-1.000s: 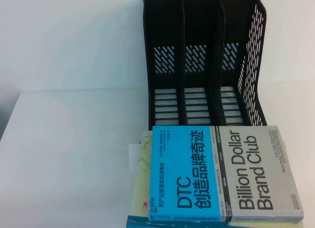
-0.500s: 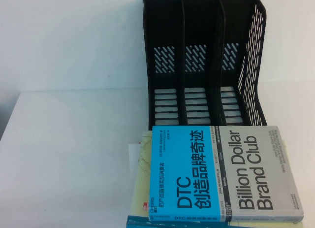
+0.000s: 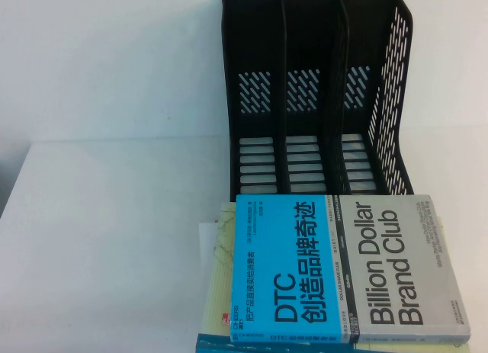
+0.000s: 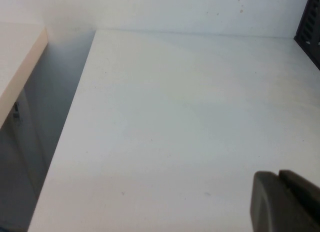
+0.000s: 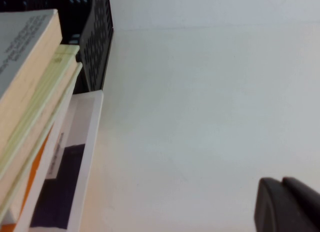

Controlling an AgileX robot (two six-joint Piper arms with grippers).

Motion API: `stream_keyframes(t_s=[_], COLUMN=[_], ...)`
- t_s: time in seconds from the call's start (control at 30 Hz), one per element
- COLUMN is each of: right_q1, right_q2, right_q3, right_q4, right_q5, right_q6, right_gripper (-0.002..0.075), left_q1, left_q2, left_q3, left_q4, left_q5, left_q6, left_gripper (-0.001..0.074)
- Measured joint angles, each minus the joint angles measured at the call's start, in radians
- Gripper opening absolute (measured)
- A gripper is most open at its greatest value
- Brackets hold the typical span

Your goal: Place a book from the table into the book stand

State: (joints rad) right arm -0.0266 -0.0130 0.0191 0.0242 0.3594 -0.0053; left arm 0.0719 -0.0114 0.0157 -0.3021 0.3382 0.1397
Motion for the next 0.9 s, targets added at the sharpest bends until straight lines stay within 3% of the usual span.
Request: stream_keyframes(t_s=[0.57, 0.9], right_q1=[0.000, 0.000], right_q2=[0.000, 0.000], right_q3=[0.000, 0.002], right_q4=[0.000, 0.002], right_q5=[-0.007, -0.021], right_q6=[0.000, 0.000], right_gripper=[-0.0003, -0.0003], left_q1=[0.000, 0.000], left_q2=[0.000, 0.000], left_q3=[0.000, 0.006], left_q4=[-0.014, -0.202], left_q5=[0.000, -0.049], left_q6=[0.012, 0.012], left_gripper=[-0.0004, -0.0004])
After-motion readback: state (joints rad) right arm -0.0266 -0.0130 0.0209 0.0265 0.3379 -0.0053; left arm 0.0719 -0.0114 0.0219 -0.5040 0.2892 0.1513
